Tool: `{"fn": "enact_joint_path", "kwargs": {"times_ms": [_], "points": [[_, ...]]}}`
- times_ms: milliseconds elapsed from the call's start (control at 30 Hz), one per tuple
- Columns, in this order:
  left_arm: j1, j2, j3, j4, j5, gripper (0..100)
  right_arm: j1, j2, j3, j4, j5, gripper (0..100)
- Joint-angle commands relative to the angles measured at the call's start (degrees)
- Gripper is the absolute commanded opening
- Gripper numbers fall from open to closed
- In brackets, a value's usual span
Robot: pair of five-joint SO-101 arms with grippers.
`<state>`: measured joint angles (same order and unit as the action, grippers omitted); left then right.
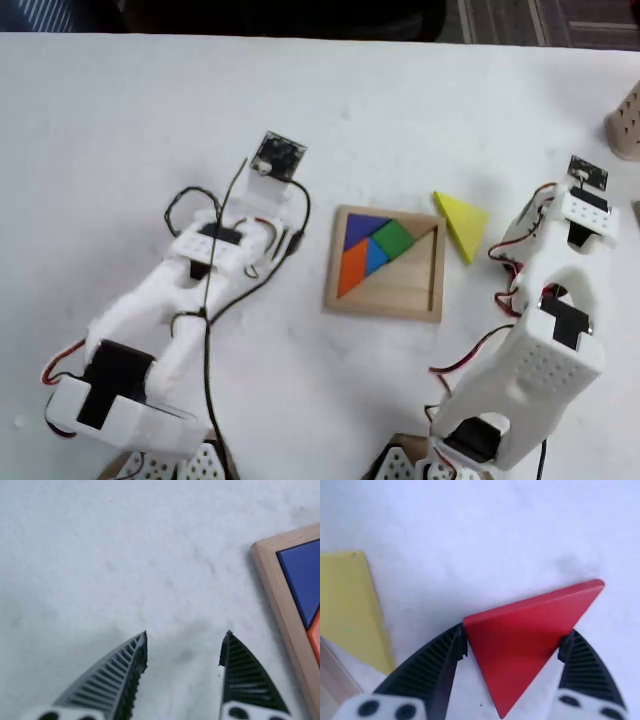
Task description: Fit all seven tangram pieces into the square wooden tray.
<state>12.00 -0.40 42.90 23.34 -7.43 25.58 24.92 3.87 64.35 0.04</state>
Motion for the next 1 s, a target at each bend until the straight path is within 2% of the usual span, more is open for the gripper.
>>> {"fn": "enact_joint_path", "kwargs": {"times_ms": [0,133,200,467,667,833,967], "points": [[-0.7,-0.1,-3.1,-1.5,-0.5,24,0.6,-0.2,-1.9,-1.1,-0.2,20.1],[-0.7,-0.1,-3.1,-1.5,-0.5,24,0.7,-0.2,-1.8,-1.0,-0.2,6.9],[-0.7,-0.1,-3.0,-1.5,-0.5,24,0.7,-0.2,-1.8,-1.0,-0.1,3.9],[-0.7,-0.1,-3.0,-1.5,-0.5,24,0.5,-1.8,-2.4,3.2,4.3,3.9],[-0.7,-0.1,-3.1,-1.5,-0.5,24,1.9,-10.7,-3.0,4.0,4.5,3.9],[-0.7,-0.1,-3.1,-1.5,-0.5,24,2.2,-13.4,-5.8,-2.5,4.6,3.9],[-0.7,-0.1,-3.1,-1.5,-0.5,24,2.9,-9.1,-8.4,-10.1,4.7,3.4]]}}
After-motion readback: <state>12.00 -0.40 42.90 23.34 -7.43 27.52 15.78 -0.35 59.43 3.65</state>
